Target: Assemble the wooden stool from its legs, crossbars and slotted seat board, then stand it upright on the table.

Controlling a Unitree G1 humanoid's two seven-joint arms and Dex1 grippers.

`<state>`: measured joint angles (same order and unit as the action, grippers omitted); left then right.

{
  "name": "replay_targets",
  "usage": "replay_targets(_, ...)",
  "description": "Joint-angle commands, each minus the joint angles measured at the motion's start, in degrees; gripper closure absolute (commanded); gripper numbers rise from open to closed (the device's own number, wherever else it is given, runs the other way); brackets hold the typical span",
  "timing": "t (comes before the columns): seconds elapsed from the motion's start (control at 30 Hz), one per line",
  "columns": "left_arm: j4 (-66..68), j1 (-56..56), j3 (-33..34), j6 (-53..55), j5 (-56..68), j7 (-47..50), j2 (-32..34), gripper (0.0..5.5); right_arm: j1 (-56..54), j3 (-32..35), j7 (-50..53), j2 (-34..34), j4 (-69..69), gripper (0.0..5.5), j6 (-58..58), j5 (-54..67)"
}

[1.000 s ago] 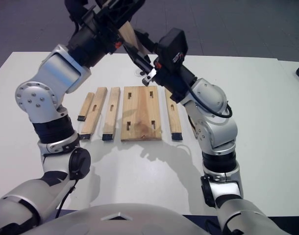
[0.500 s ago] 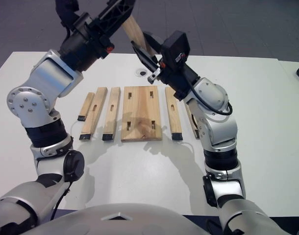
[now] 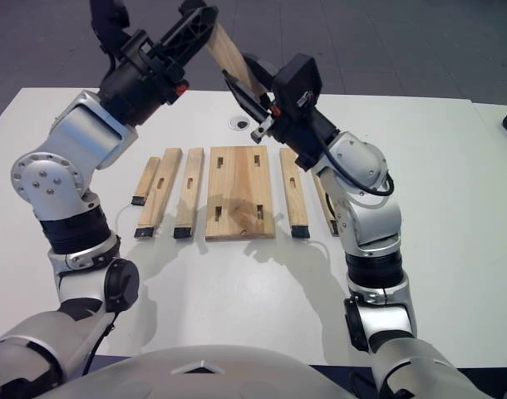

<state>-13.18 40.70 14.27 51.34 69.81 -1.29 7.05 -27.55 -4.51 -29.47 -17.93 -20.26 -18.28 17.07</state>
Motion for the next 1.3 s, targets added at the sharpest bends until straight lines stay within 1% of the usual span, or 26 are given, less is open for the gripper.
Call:
replay_targets(0.03, -1.03, -0.51, -3.44, 0.36, -1.74, -2.34, 0.85, 5.07, 0.37, -1.92, -0.58, -0.55, 0.04, 4.2, -0.09, -1.63)
replay_targets(0.13, -1.97, -1.06, -4.49, -1.8, -4.48, -4.31, 1.76, 5.07, 0.73, -4.77, -0.12, -2.02, 2.27, 4.2, 0.4, -6.52)
replay_targets(0.17, -1.99, -1.36, -4.8, -2.72, -5.98, -4.79, 2.14, 5.07, 0.87, -6.6, 0.31, -2.96, 4.27, 3.84, 0.4, -9.62)
replay_targets(0.27, -2.07, -2.35, -6.3, -6.3, -12.21, -6.47, 3.56, 5.07, 1.18, -10.37, 2.49, -5.31, 12.53, 3.37, 1.34, -18.08)
replay_targets(0.4, -1.84, -3.62, -7.22, -13.15, -22.76, -7.57, 6.52, 5.07, 1.69, -10.22, 3.95, -8.08, 19.03, 2.78, 2.56, -23.8)
replay_targets(0.43, -2.27, -4.91, -6.35, -14.96, -25.02, -7.94, 7.86, 5.07, 1.94, -9.35, 4.5, -8.9, 19.81, 2.7, 2.4, -24.63)
replay_targets(0.47, -2.85, -7.0, -5.26, -17.1, -27.92, -8.13, 9.58, 5.07, 2.21, -8.21, 5.14, -9.64, 20.27, 2.44, 2.19, -25.28)
replay_targets(0.53, -3.47, -11.69, -3.6, -19.82, -32.62, -8.63, 12.73, 5.07, 2.92, -5.8, 6.74, -10.66, 20.0, 2.14, 1.26, -26.27)
replay_targets(0.6, -3.07, -17.68, -1.9, -21.99, -36.7, -8.1, 14.21, 5.07, 3.48, -2.29, 9.9, -9.73, 18.32, 1.82, -1.19, -26.21)
replay_targets(0.7, -3.61, -25.73, 1.12, -23.24, -37.46, -6.84, 12.2, 5.07, 3.55, 3.66, 16.48, -5.32, 14.23, 1.28, -5.13, -24.75)
replay_targets(0.77, -3.05, -28.71, 0.6, -24.46, -38.56, -6.31, 10.41, 5.07, 2.61, 8.25, 21.02, -1.17, 11.8, 0.97, -7.39, -22.2)
replay_targets(0.87, 0.21, -29.08, -1.18, -26.8, -41.16, -6.14, 8.2, 5.07, 0.06, 14.14, 26.4, 3.71, 11.05, 0.45, -9.92, -18.28)
replay_targets(0.93, 1.94, -29.17, -1.45, -28.1, -42.05, -5.99, 6.76, 5.07, -1.44, 15.72, 28.25, 4.85, 11.55, 0.17, -10.77, -17.23)
replay_targets(0.97, 2.48, -29.41, -1.85, -28.8, -42.85, -6.05, 6.39, 5.07, -1.85, 15.93, 28.62, 5.0, 11.65, 0.1, -10.97, -17.02)
replay_targets(1.3, 6.97, -31.89, -3.2, -33.08, -47.41, -6.54, 3.65, 5.07, -2.31, 15.34, 29.13, 5.28, 11.92, 0.1, -11.75, -15.92)
